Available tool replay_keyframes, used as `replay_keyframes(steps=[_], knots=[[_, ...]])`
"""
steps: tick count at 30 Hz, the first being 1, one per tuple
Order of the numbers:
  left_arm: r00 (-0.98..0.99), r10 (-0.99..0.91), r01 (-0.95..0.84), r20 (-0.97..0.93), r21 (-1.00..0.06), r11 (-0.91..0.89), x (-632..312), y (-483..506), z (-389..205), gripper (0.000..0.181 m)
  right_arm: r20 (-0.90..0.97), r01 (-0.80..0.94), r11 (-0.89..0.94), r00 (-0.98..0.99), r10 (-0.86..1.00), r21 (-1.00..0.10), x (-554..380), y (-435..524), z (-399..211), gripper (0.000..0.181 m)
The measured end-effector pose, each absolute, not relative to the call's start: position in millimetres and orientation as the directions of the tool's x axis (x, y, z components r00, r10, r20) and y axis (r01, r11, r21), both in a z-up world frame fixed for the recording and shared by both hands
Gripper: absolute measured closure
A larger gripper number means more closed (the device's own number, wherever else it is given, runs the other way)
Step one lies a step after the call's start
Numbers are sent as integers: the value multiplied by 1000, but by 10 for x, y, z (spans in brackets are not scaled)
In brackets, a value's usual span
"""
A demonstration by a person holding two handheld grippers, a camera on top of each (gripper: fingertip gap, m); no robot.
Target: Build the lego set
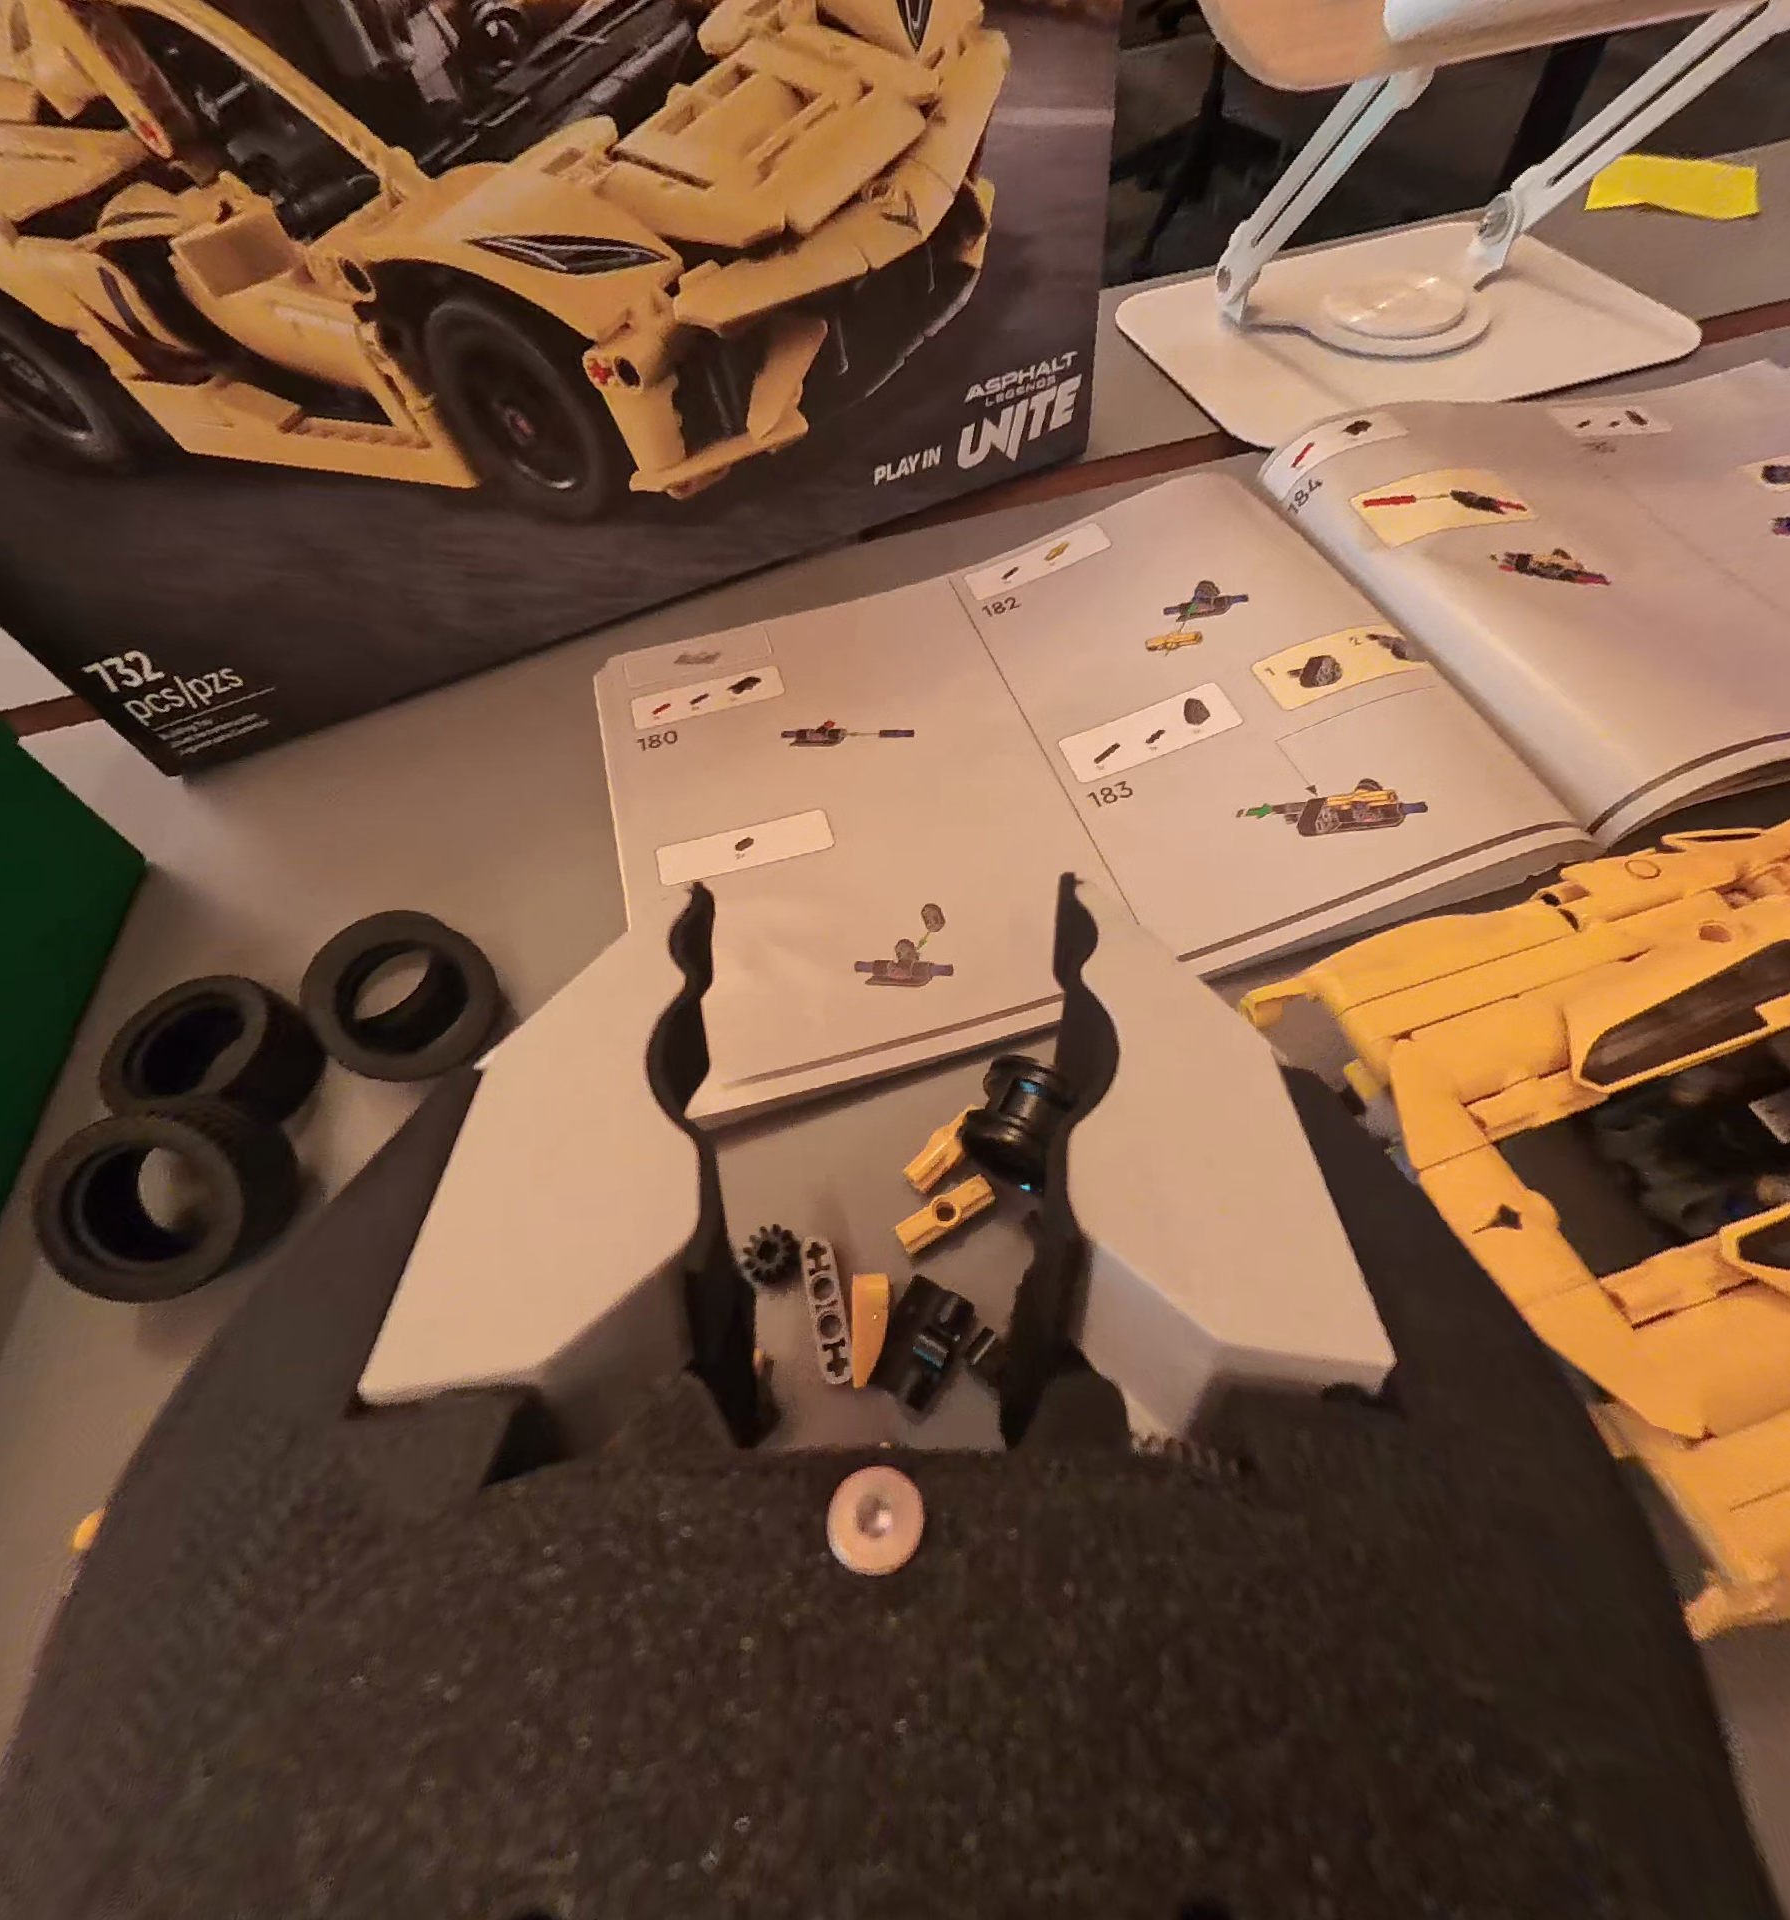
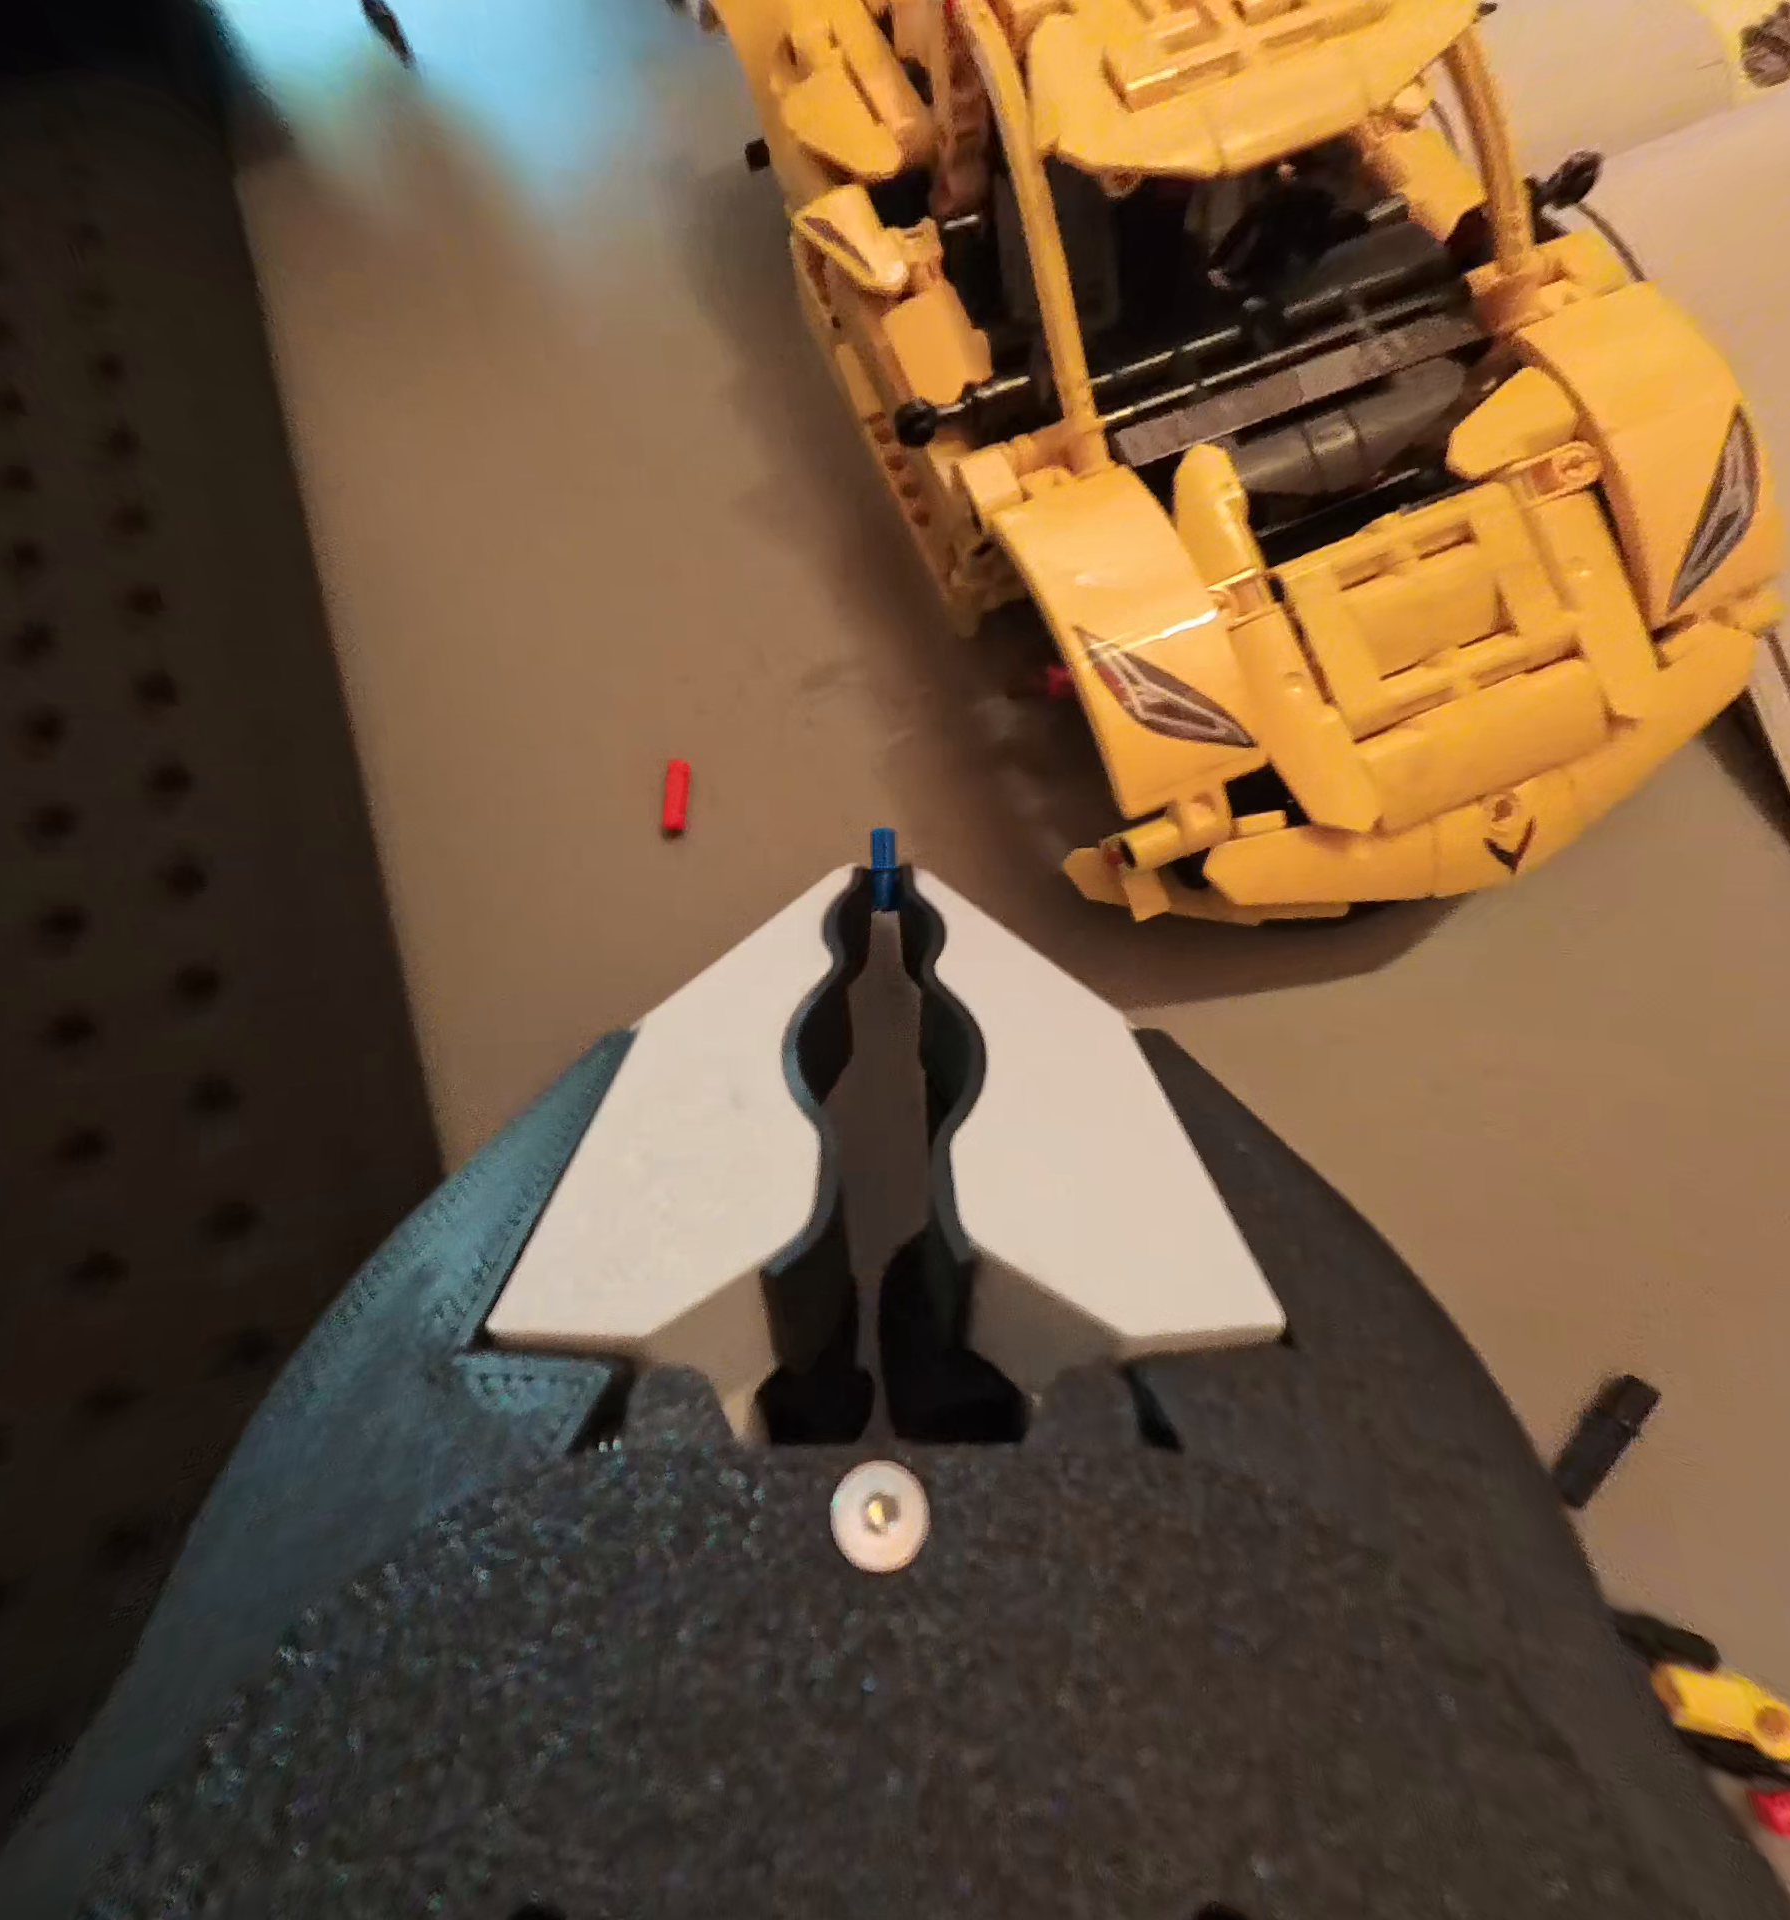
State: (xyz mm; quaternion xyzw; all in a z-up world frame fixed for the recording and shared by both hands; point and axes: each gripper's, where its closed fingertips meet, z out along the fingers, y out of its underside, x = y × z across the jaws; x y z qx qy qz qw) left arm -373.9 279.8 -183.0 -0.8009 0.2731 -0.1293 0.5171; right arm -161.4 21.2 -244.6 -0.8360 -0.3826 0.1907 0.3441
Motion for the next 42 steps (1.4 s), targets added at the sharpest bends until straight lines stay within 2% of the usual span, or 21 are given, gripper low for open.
replay_keyframes(steps=[4, 9, 14, 18, 21, 24, 28, 32, 42], knots=[[813, -577, -316, -84, -895, -315, -3731, 2788, -1856, 115, -98, 438, -476, 649, 755, -763, -1586, 293, -2380, 178], [797, -593, -354, -114, -884, -306, -3681, 2765, -1897, 115, -98, 496, -493, 628, 772, -714, -1580, 221, -2555, 178], [796, -598, -342, -94, -885, -316, -3675, 2759, -1910, 115, -79, 510, -480, 623, 779, -714, -1569, 195, -2556, 178], [793, -603, -341, -91, -885, -316, -3660, 2744, -1908, 115, -59, 490, -477, 650, 758, -730, -1475, 143, -2457, 161], [780, -620, -343, -84, -886, -312, -3615, 2716, -1913, 115, -27, 418, -493, 742, 670, -763, -1075, 124, -2238, 165], [771, -631, -350, -87, -886, -305, -3584, 2698, -1911, 115, 17, 334, -589, 879, 477, -736, -409, 74, -2244, 173], [761, -643, -354, -84, -884, -305, -3550, 2681, -1926, 116, 64, 267, -674, 949, 309, -689, 133, -32, -2423, 171], [756, -650, -359, -82, -882, -306, -3532, 2672, -1944, 116, 12, 207, -701, 962, 273, -682, 177, 30, -2497, 173], [751, -655, -363, -81, -880, -308, -3517, 2665, -1955, 116, -2, 209, -726, 960, 279, -655, 149, 40, -2558, 178]])
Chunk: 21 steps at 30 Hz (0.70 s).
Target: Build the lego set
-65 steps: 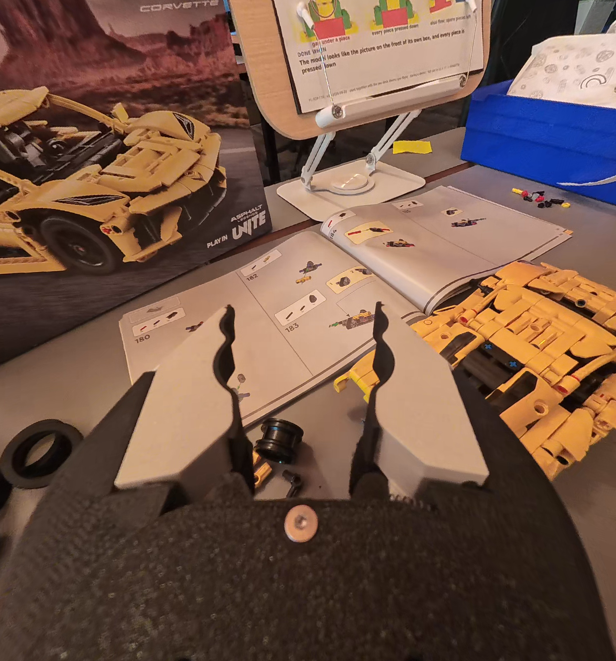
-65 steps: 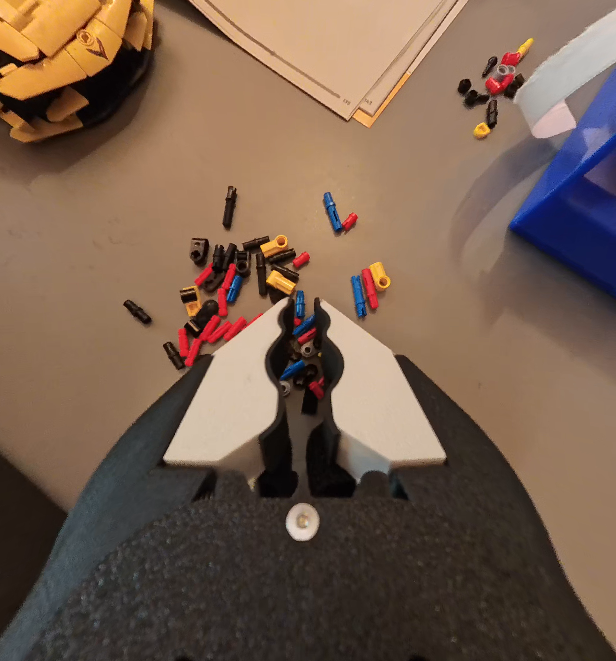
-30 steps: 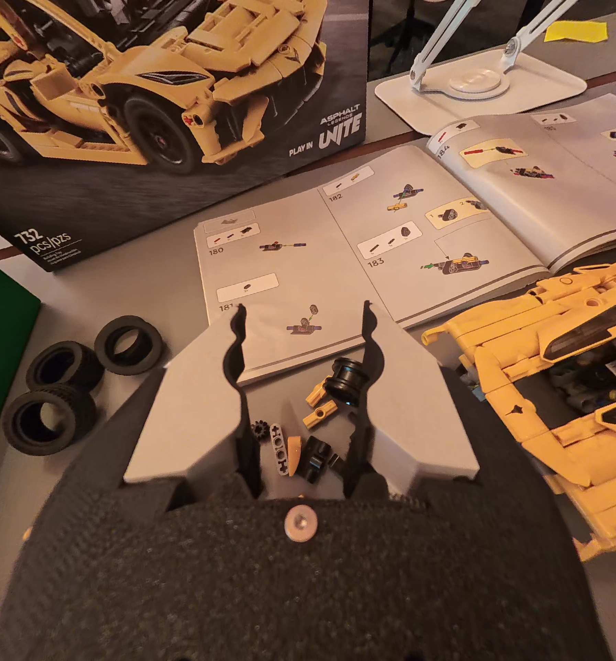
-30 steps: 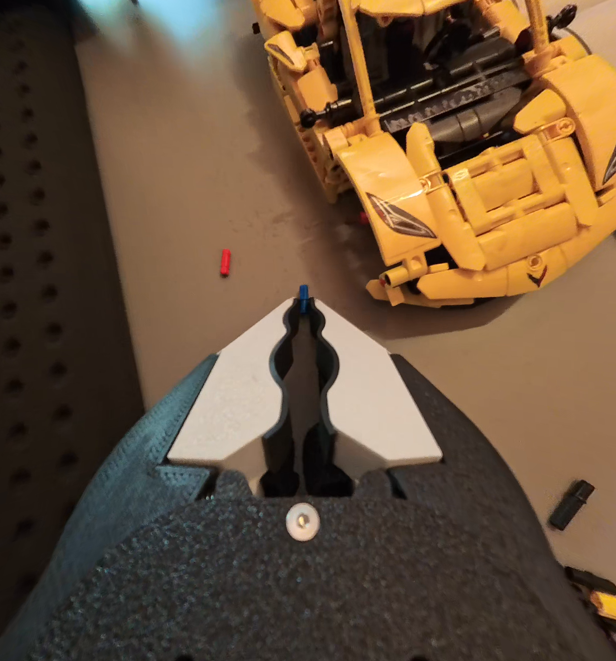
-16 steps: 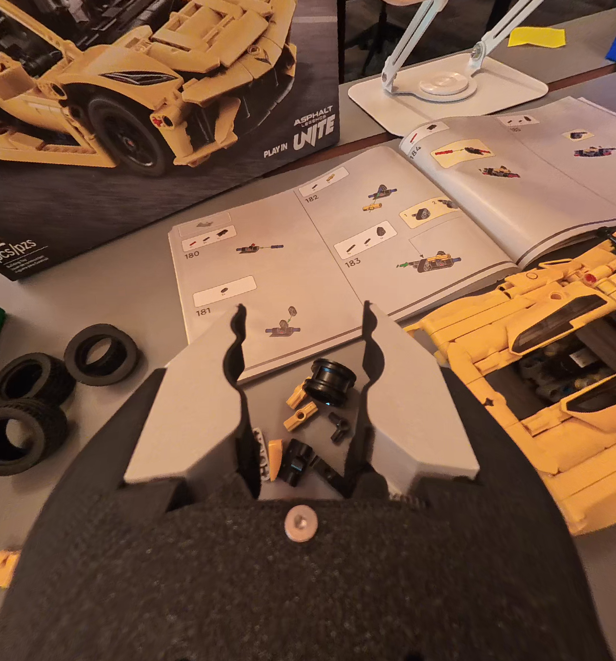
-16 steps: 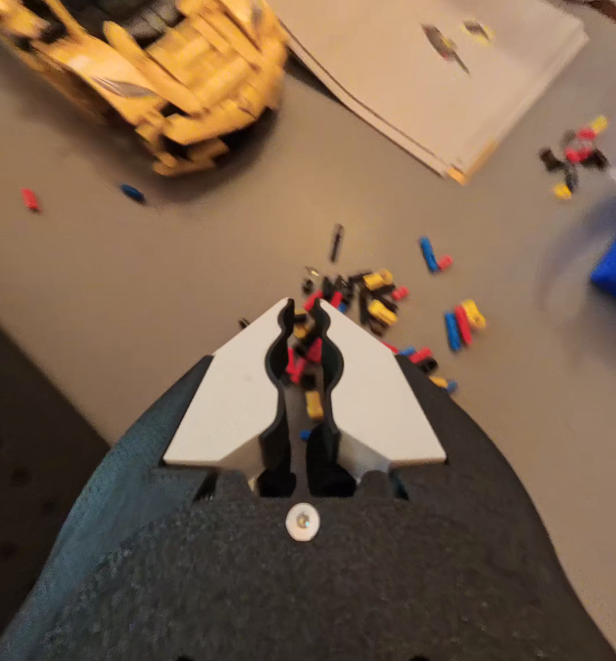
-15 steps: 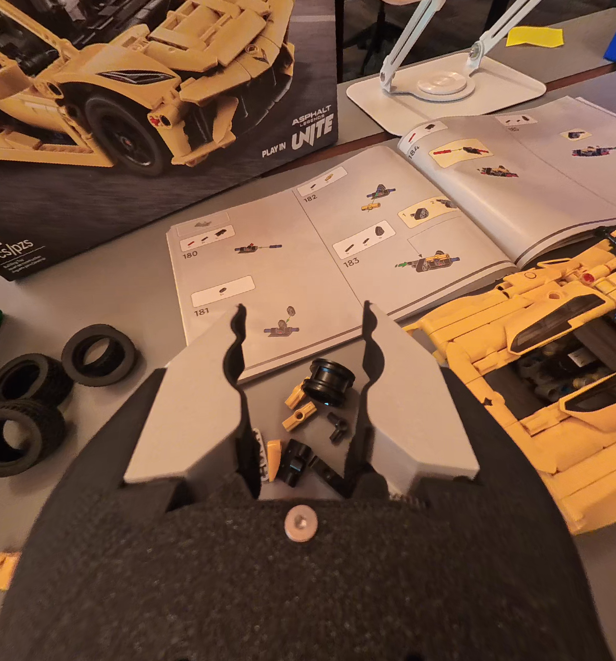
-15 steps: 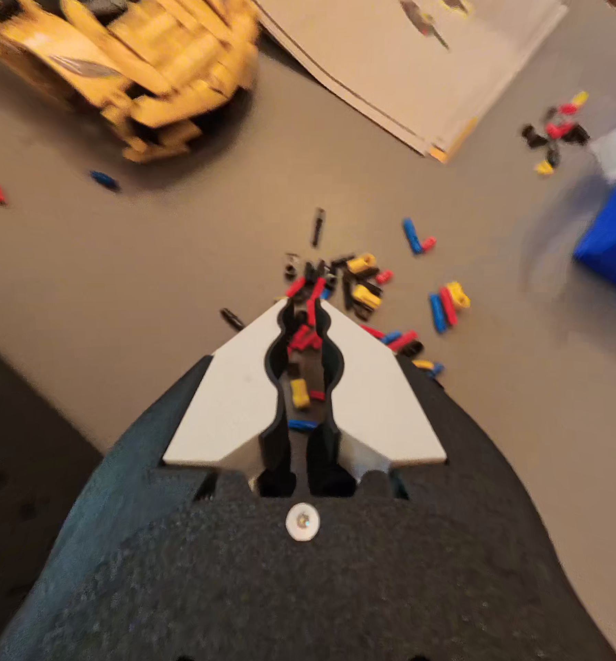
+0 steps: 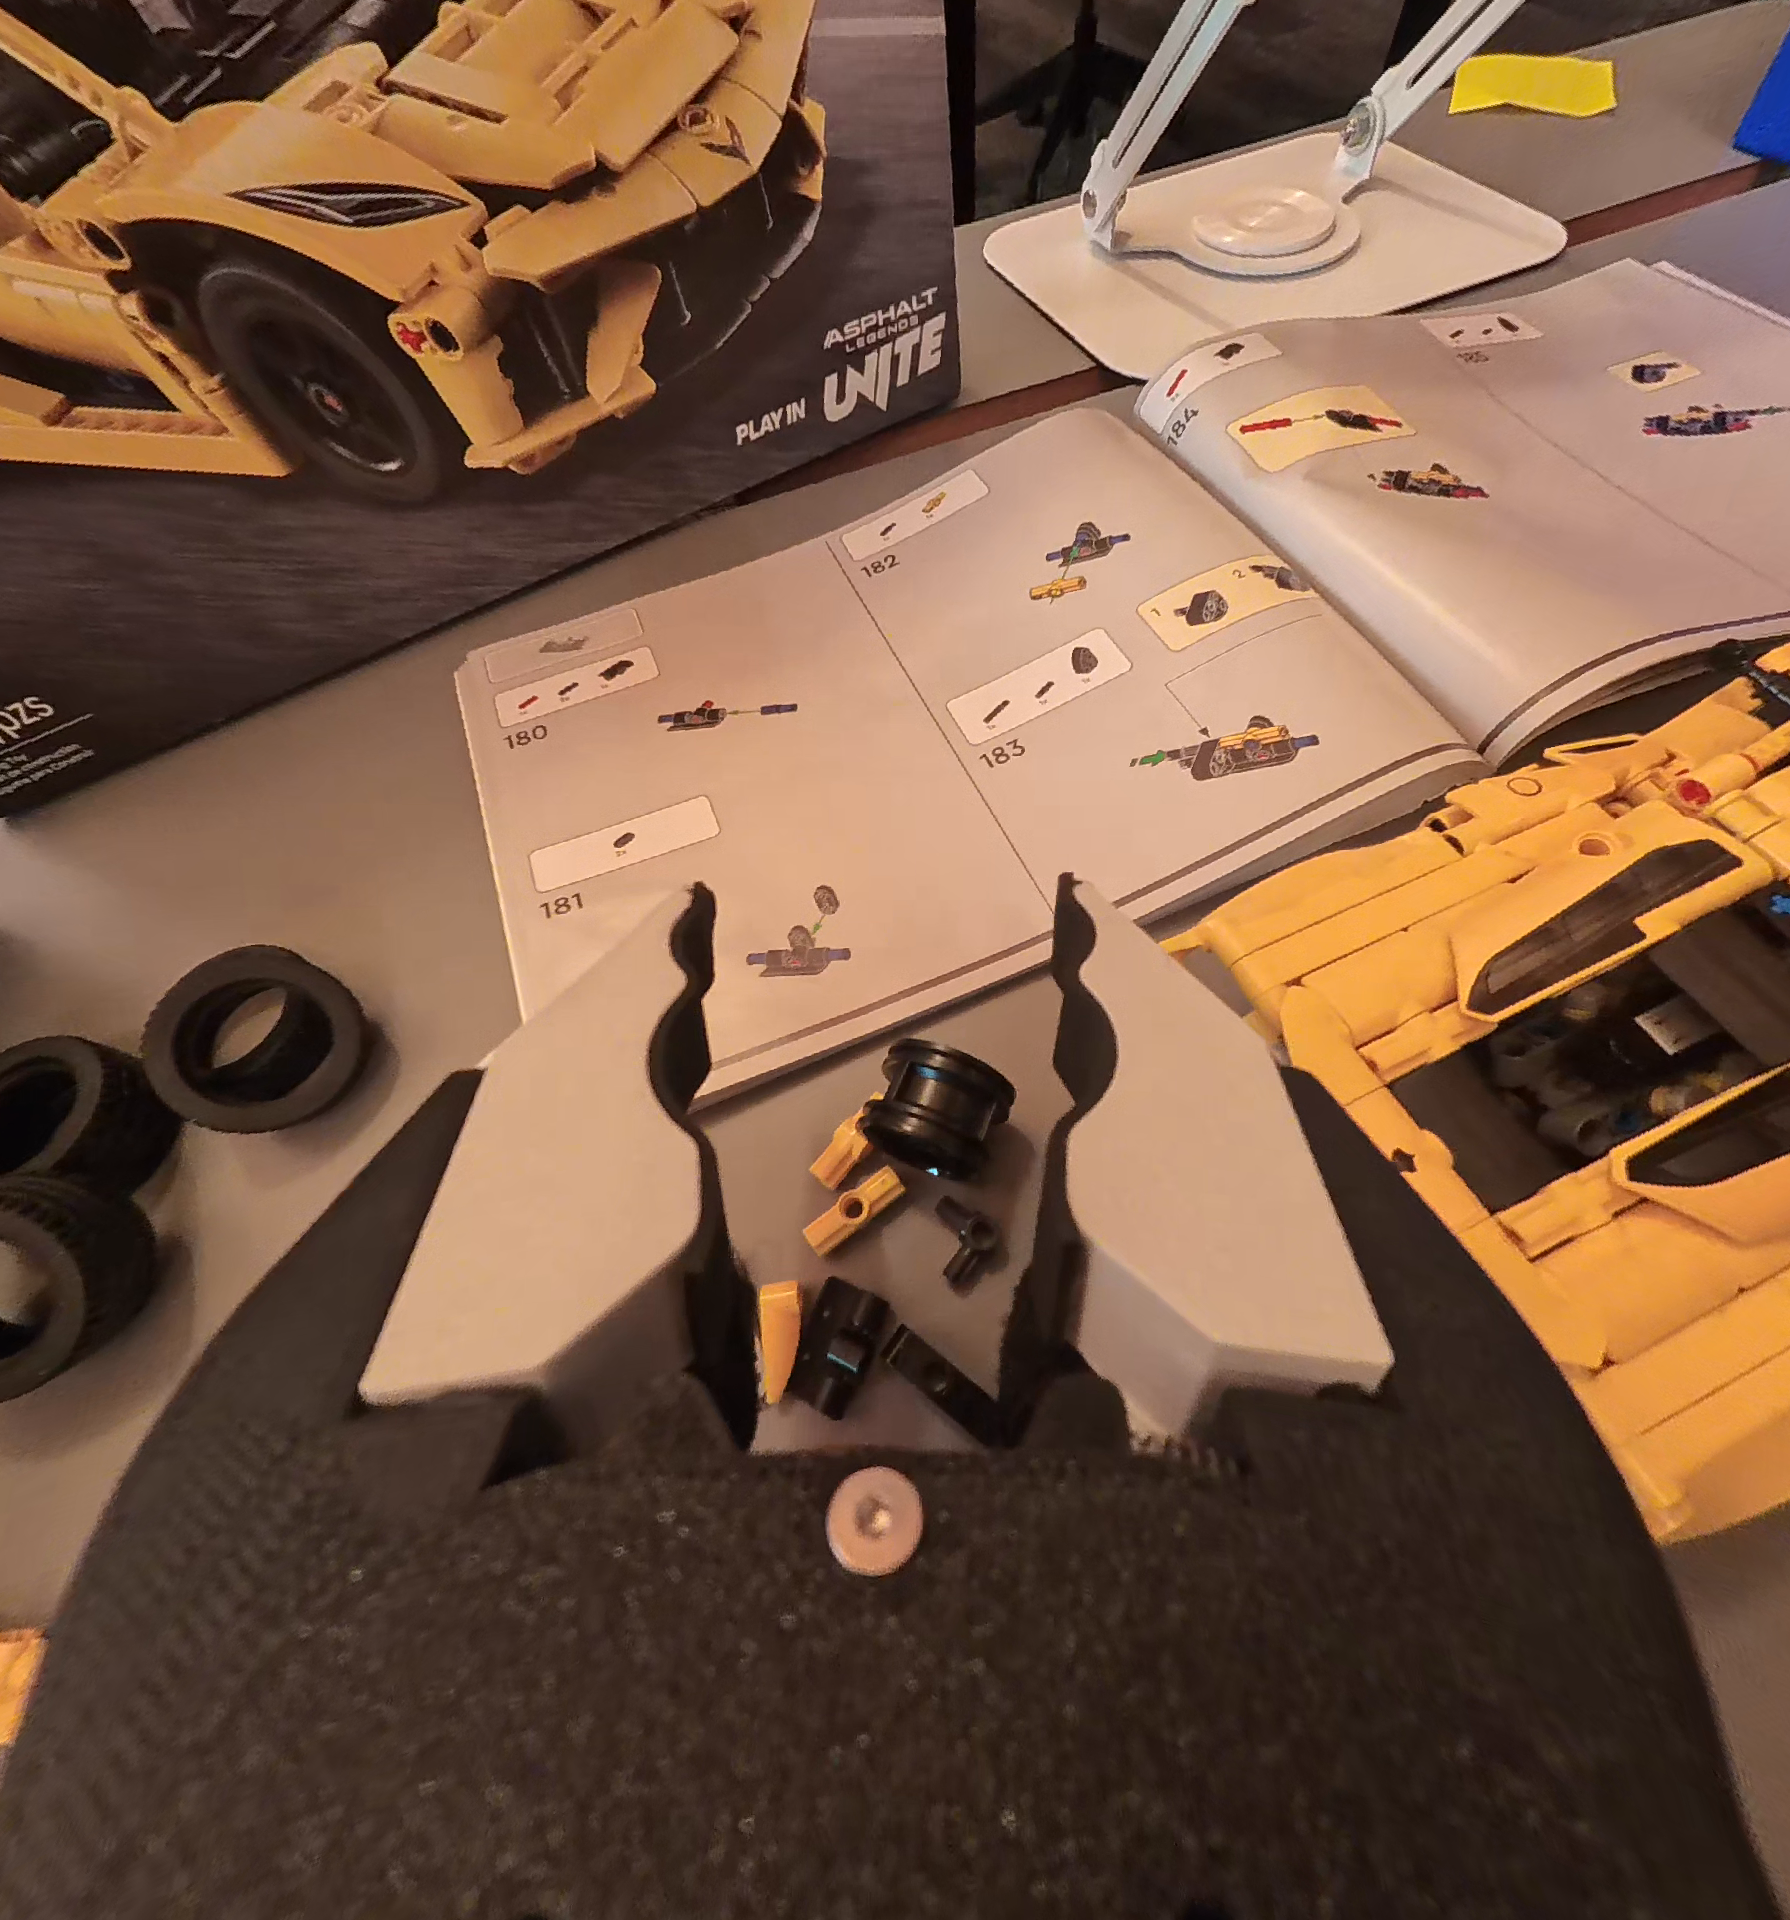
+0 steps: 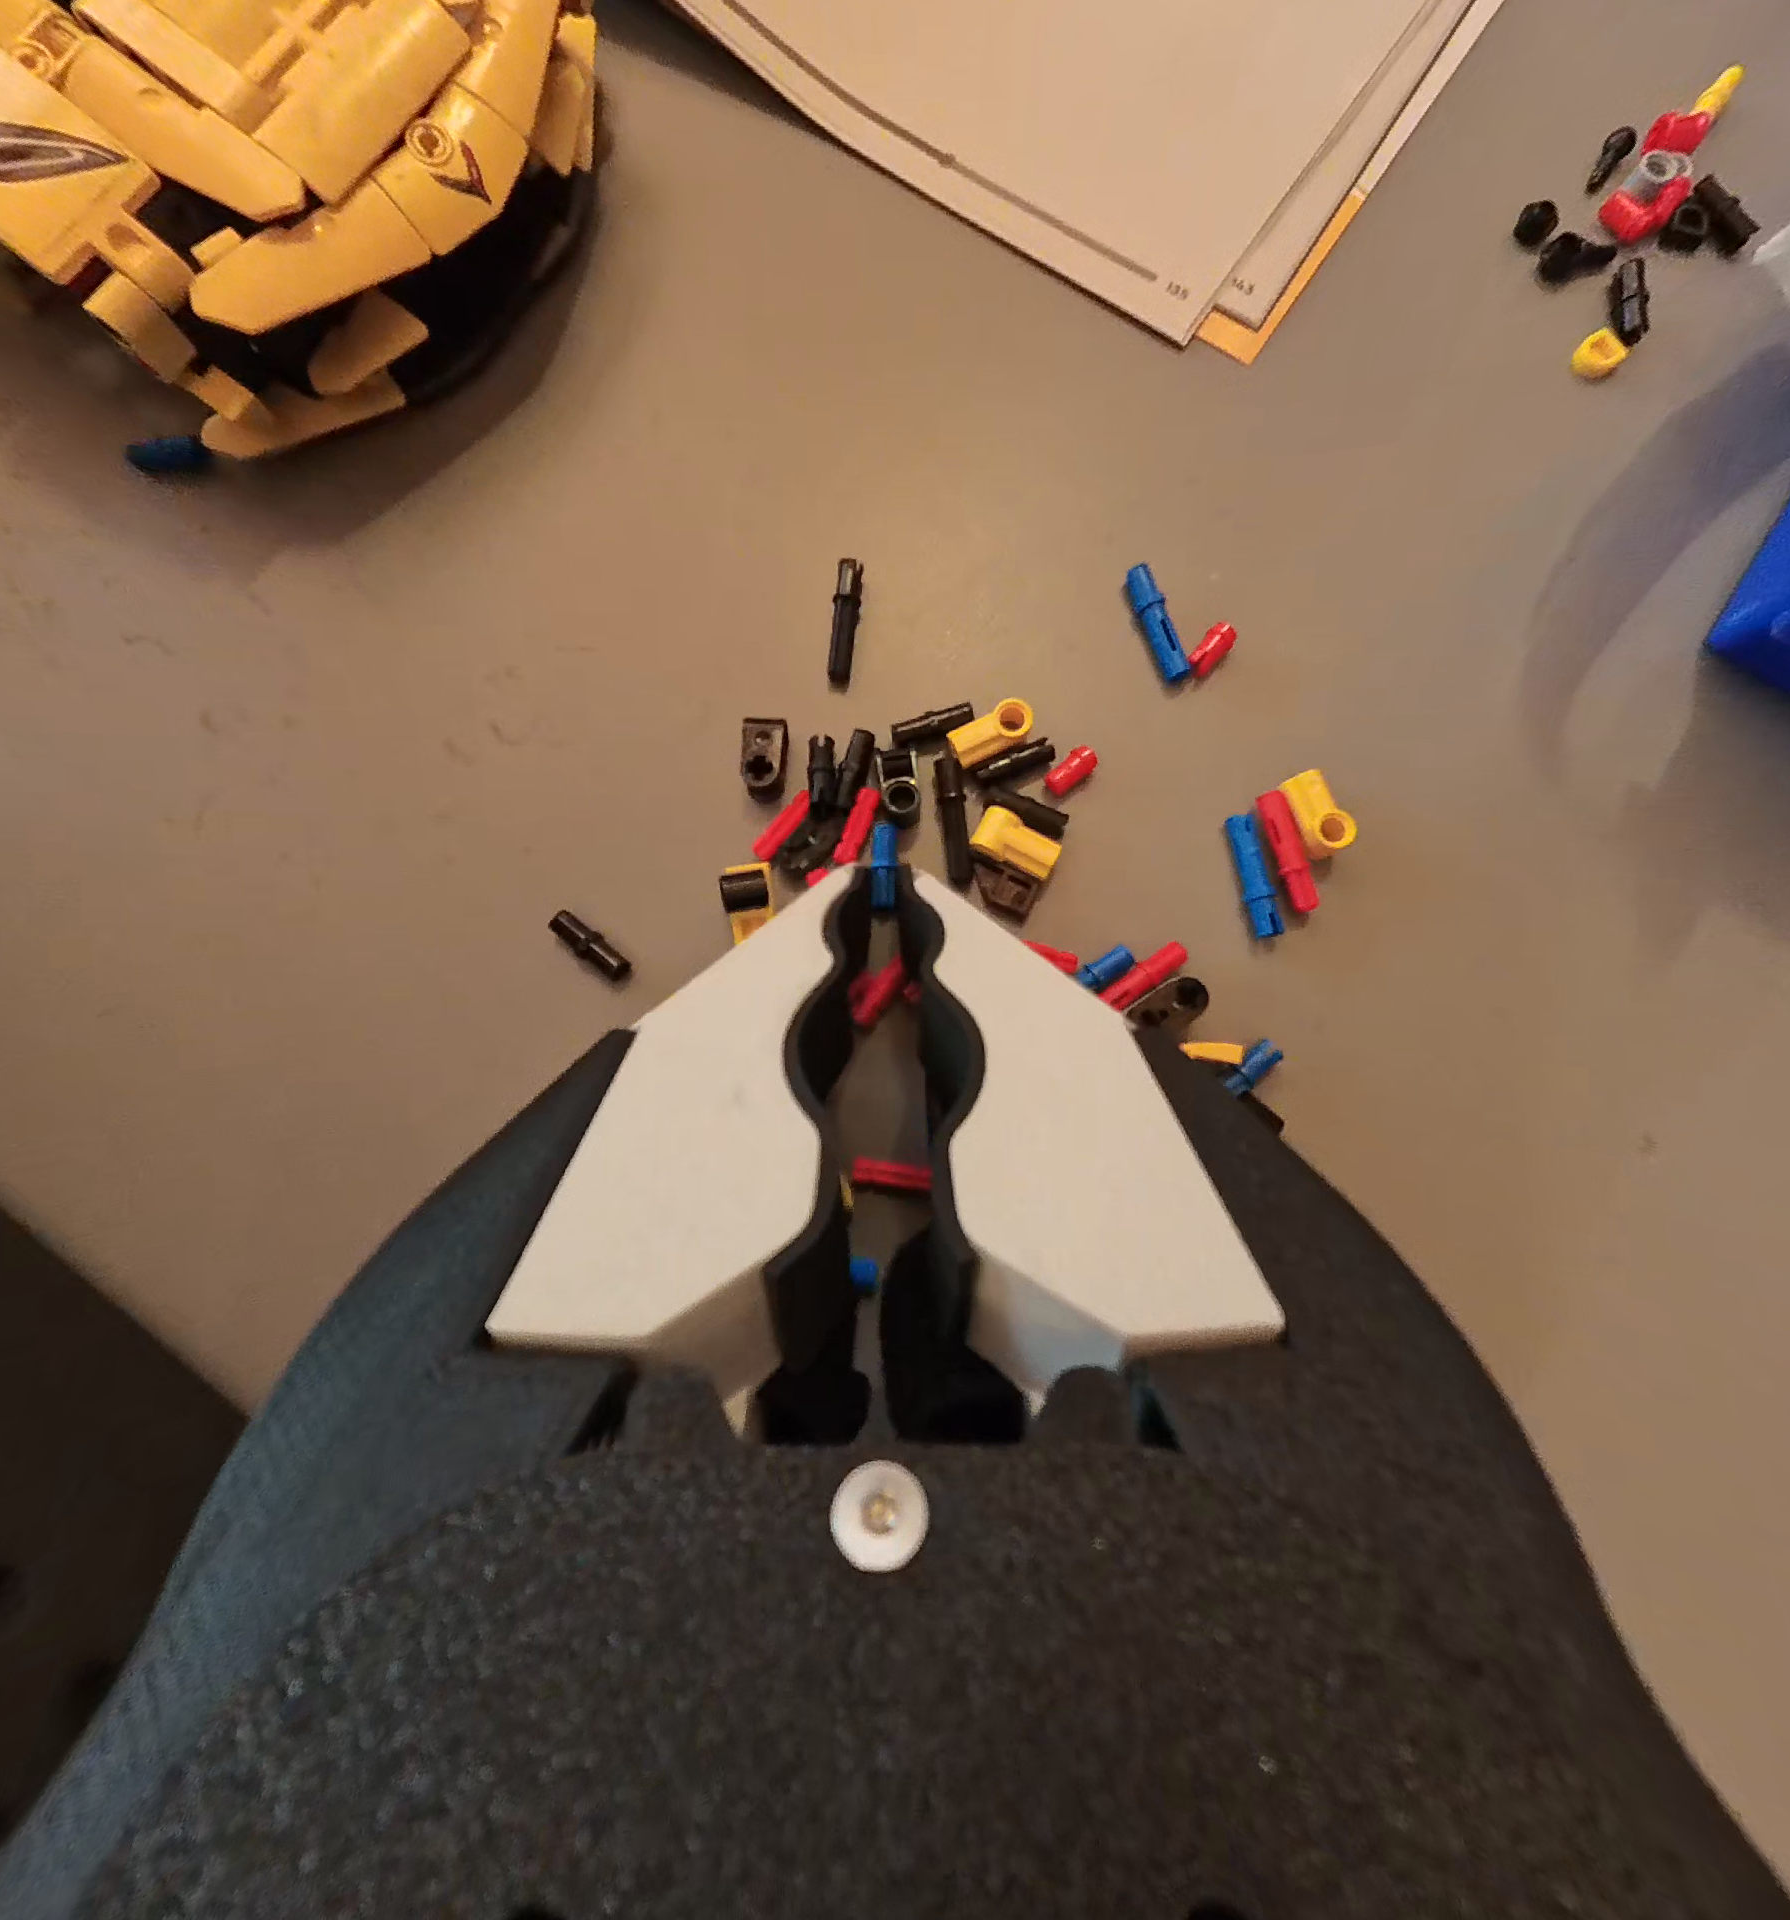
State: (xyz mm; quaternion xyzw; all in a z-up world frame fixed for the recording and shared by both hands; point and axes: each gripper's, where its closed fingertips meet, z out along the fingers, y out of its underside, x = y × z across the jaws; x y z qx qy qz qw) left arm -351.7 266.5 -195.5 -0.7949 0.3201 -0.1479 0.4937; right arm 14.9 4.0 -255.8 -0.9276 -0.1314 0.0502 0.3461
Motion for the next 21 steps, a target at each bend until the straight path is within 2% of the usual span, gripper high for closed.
replay_keyframes(steps=[2, 4, 7, 10, 13, 15, 17, 19, 21], knots=[[751, -655, -362, -81, -881, -306, -3517, 2665, -1948, 116, 21, 217, -731, 963, 268, -647, 187, 35, -2514, 178], [752, -654, -360, -82, -882, -304, -3519, 2665, -1939, 116, 22, 235, -689, 953, 303, -686, 68, 55, -2325, 178], [751, -656, -362, -82, -881, -305, -3513, 2662, -1945, 116, -93, 352, -588, 799, 594, -728, -801, -47, -2125, 178], [748, -657, -370, -92, -880, -299, -3506, 2657, -1946, 116, -115, 445, -498, 649, 752, -744, -1604, -38, -2224, 178], [747, -657, -373, -99, -881, -292, -3504, 2646, -1933, 116, -113, 527, -480, 582, 805, -701, -1988, -18, -2450, 178], [746, -658, -372, -100, -882, -288, -3498, 2639, -1926, 116, -32, 605, -444, 568, 822, -662, -1990, -10, -2559, 178], [743, -662, -376, -101, -880, -288, -3485, 2632, -1934, 116, -3, 595, -426, 580, 815, -681, -1972, 6, -2530, 178], [740, -664, -384, -109, -879, -283, -3478, 2629, -1937, 116, -31, 555, -446, 602, 798, -702, -1941, 34, -2493, 164], [737, -666, -385, -109, -879, -282, -3467, 2624, -1939, 116, -66, 455, -466, 658, 750, -758, -1903, 161, -2370, 161]])
